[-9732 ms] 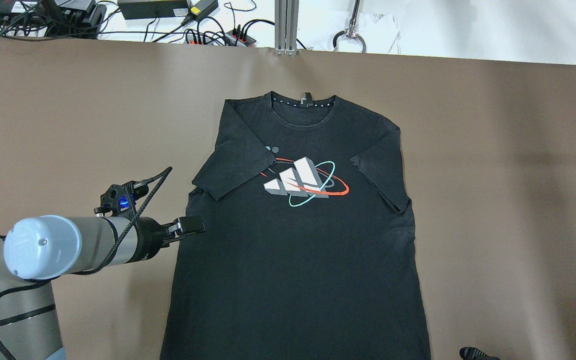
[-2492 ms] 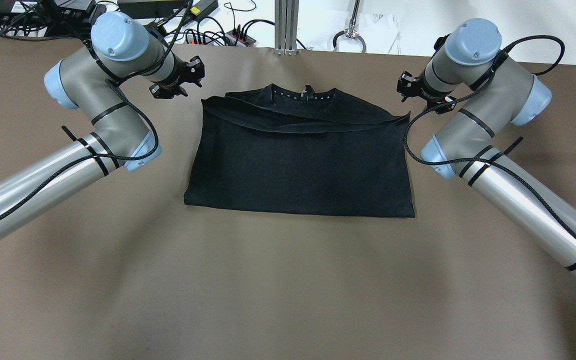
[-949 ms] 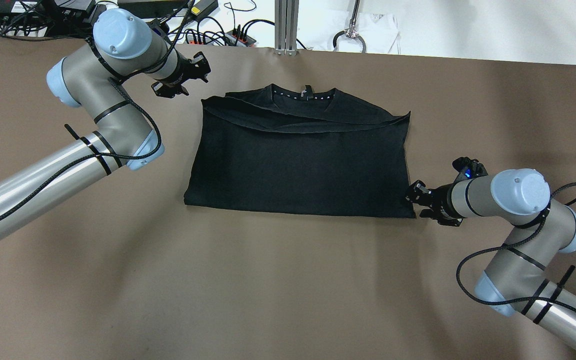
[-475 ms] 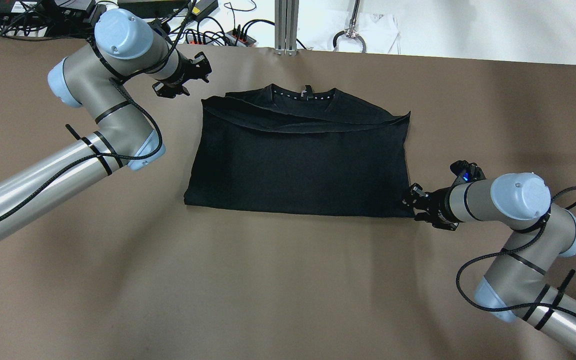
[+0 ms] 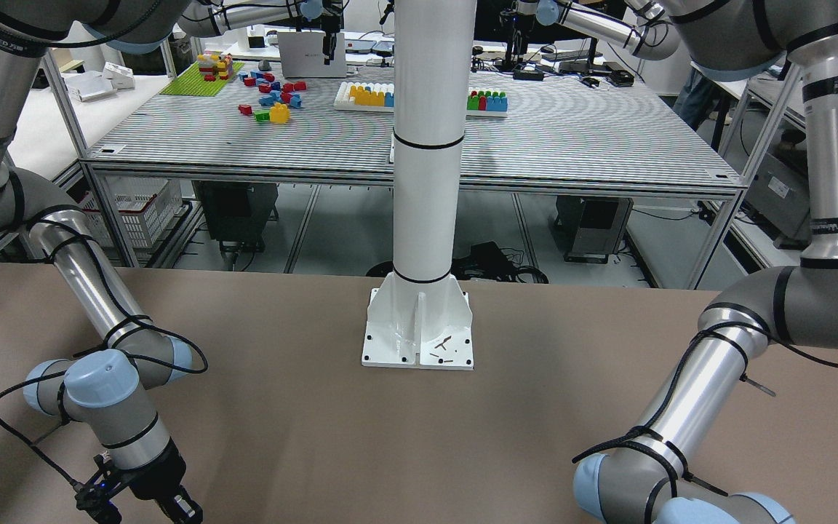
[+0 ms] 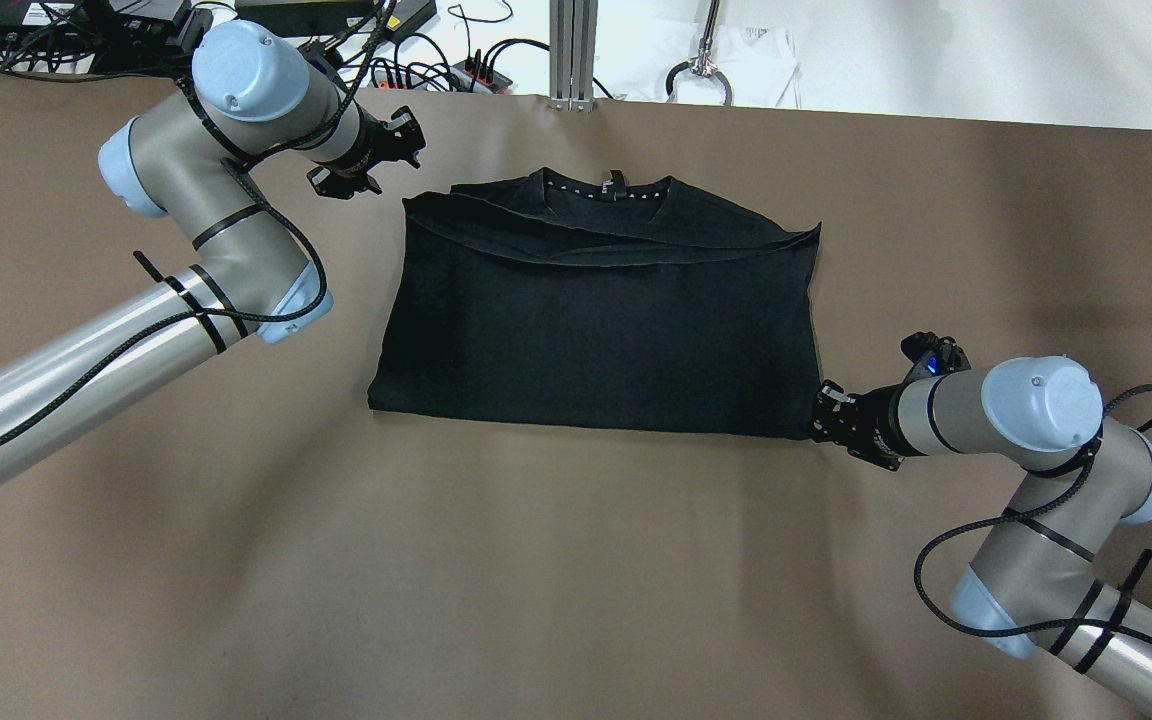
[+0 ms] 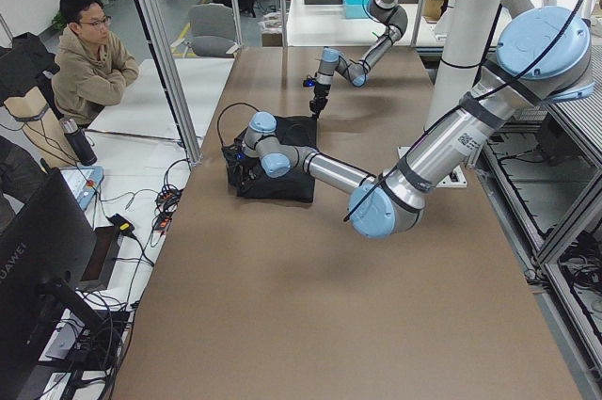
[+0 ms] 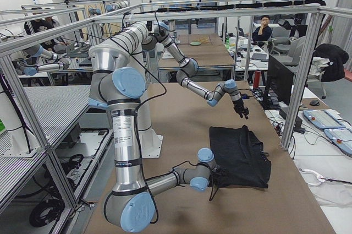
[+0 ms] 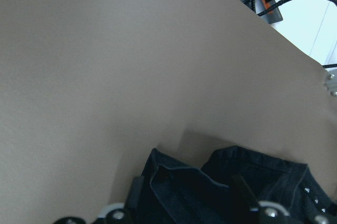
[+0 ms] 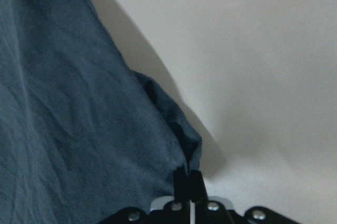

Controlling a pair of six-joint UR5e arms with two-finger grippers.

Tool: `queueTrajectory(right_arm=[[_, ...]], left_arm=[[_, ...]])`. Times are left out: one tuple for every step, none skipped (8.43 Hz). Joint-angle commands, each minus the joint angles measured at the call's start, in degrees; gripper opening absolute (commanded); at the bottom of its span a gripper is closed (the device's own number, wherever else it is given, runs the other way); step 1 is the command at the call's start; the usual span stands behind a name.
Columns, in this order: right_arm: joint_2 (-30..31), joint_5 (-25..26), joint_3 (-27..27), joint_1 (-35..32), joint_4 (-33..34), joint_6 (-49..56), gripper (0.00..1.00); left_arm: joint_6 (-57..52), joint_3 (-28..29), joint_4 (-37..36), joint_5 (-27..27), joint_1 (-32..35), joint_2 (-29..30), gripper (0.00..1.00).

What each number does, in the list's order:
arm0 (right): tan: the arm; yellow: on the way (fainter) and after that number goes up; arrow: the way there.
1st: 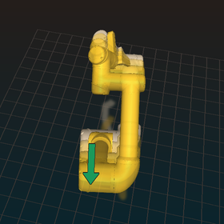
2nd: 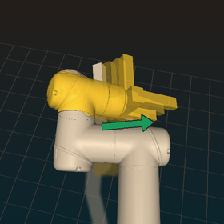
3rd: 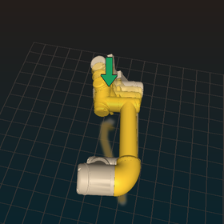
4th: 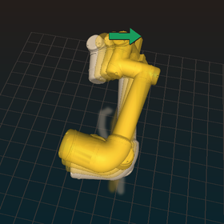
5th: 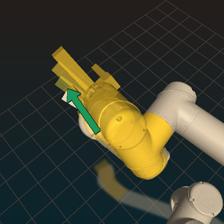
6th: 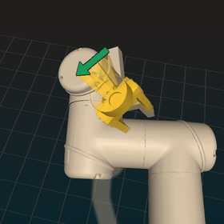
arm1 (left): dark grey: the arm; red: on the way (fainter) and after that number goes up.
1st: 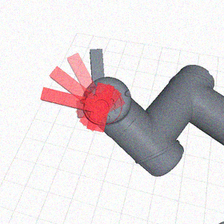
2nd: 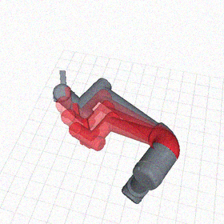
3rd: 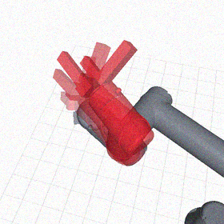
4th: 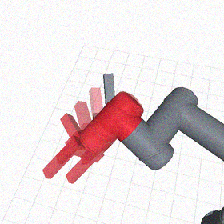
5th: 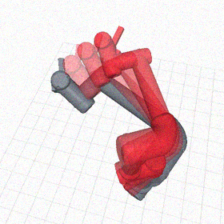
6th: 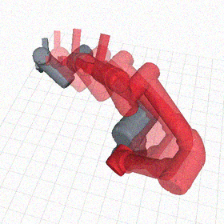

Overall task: Fold clothes
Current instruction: 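Release the hem and move the right gripper to the folded shirt's near corner, then drag the shirt corner with the right gripper, rotating the shirt toward the robot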

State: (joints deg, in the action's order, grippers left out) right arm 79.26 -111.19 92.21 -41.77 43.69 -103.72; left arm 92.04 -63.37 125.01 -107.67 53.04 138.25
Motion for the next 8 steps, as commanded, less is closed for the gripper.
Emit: queueTrajectory(right_arm=[[2.4, -1.2, 5.1, 0.3, 0.9, -0.4, 0.00], [5.3, -4.2, 9.0, 0.3, 0.8, -0.5, 0.00], [8.4, -9.9, 13.7, 0.3, 0.7, -3.3, 0.00], [9.5, -14.6, 17.7, 1.8, 0.3, -11.1, 0.00], [9.8, -17.2, 21.8, 6.3, 0.6, -15.8, 0.00], [9.8, -20.3, 25.5, 9.7, 0.8, -18.9, 0.00], [9.9, -24.6, 28.2, 12.3, 0.7, -21.9, 0.00], [10.1, -28.3, 29.7, 14.9, 0.3, -21.9, 0.00]], left_arm=[[0.5, -0.1, 0.1, 0.0, -0.1, -0.1, 0.63], [1.3, -0.1, 0.1, 0.0, -0.1, 0.0, 0.63], [1.7, -0.3, 0.1, 0.6, -0.1, -0.1, 0.63], [2.0, -1.4, 0.1, 1.9, -0.3, -0.2, 0.63], [2.3, -2.1, -0.1, 1.9, -0.4, -0.4, 0.63], [2.5, -2.2, -0.1, 1.9, -0.4, -0.4, 0.63], [2.5, -2.2, -0.1, 1.8, -0.4, -0.2, 0.63], [2.5, -2.2, -0.1, 1.6, -0.4, -0.2, 0.63]])
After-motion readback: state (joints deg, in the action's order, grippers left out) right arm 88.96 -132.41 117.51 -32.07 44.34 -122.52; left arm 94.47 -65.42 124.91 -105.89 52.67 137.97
